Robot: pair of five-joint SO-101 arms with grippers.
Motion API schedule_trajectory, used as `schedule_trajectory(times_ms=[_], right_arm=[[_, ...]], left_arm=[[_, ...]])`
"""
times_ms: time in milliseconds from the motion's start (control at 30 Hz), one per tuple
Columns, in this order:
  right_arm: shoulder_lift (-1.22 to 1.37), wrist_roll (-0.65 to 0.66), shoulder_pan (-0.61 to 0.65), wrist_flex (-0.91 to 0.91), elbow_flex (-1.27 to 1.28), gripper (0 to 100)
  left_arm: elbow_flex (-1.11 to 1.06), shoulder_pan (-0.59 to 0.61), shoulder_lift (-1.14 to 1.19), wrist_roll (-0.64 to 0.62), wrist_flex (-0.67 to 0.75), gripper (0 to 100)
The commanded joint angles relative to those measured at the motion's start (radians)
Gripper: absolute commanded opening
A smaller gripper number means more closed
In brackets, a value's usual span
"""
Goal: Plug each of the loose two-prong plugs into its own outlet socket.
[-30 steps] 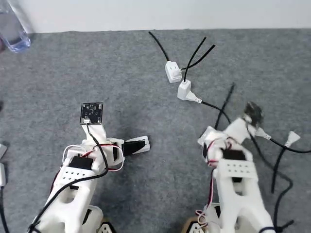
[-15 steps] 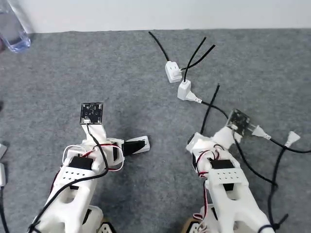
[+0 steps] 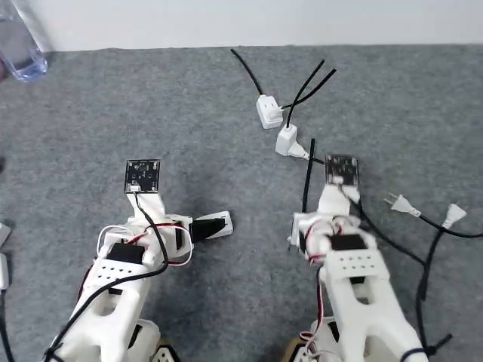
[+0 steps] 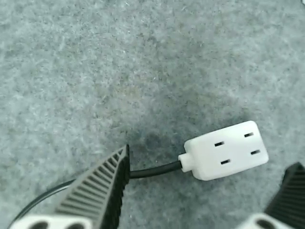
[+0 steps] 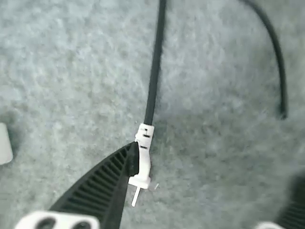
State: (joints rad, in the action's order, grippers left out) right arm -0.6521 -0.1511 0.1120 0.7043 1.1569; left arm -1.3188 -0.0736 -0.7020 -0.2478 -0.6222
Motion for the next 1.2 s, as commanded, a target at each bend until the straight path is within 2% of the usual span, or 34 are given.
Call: schedule_trajectory(times_ms=[0, 167, 367, 433, 567, 733, 800, 1067, 1167], right_arm=[[-0.024, 0.043, -0.064, 0.216, -0.219, 62.1], [-0.024, 0.074, -0.114, 0.421, -0.362, 62.2], [-0.041, 0.273, -0.108, 0.427, -0.347, 62.2], [-0.062, 0.41, -0.11, 0.427, -0.342, 62.0], [-0.113, 0.778, -0.116, 0.44, -0.342, 61.9], [-0.174, 1.387, -0.116, 0.598, -0.33, 61.9], [-0.188, 1.57, -0.111, 0.656, -0.328, 61.9], [-0.191, 1.901, -0.113, 0.696, -0.325, 61.9], [-0.191, 1.976, -0.108, 0.69, -0.33, 61.8]], left_arm=[[0.041, 0.0, 0.003, -0.008, 0.015, 46], [0.041, 0.0, 0.003, -0.008, 0.015, 46], [0.041, 0.003, 0.003, -0.008, 0.015, 46], [0.041, 0.005, 0.003, -0.008, 0.015, 46], [0.041, 0.003, 0.006, -0.008, 0.015, 46], [0.041, 0.005, 0.006, -0.008, 0.015, 46], [0.041, 0.005, 0.006, -0.008, 0.015, 46], [0.041, 0.003, 0.008, -0.006, 0.015, 46], [0.041, 0.003, 0.008, -0.006, 0.015, 46]])
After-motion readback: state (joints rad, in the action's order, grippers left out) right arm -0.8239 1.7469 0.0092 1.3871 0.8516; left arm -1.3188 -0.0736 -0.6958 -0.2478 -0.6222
